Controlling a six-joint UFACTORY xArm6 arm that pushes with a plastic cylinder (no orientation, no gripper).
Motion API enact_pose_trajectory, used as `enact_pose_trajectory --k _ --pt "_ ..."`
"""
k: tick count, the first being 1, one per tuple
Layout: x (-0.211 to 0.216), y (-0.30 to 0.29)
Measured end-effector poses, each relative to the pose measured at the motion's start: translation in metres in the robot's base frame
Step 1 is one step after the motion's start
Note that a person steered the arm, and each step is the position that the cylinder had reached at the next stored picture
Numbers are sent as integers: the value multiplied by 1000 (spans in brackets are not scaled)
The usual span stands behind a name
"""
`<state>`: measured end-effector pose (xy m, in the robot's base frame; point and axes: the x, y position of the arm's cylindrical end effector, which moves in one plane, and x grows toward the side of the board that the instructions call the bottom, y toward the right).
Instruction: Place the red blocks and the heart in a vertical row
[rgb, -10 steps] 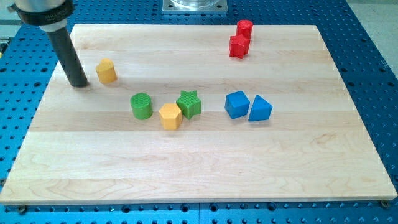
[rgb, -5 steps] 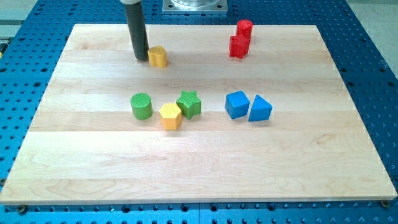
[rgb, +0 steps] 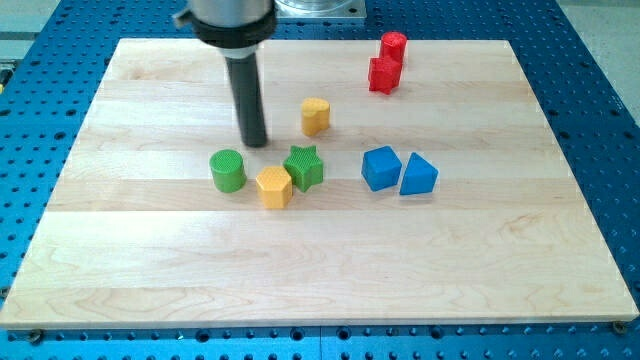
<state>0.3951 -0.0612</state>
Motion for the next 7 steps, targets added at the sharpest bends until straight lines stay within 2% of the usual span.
enact_pose_trajectory --k 1,2,4,6,7 --pt "-2 67" --pt "-10 81" --pt "-15 -3" --pt "-46 85" --pt "-48 117"
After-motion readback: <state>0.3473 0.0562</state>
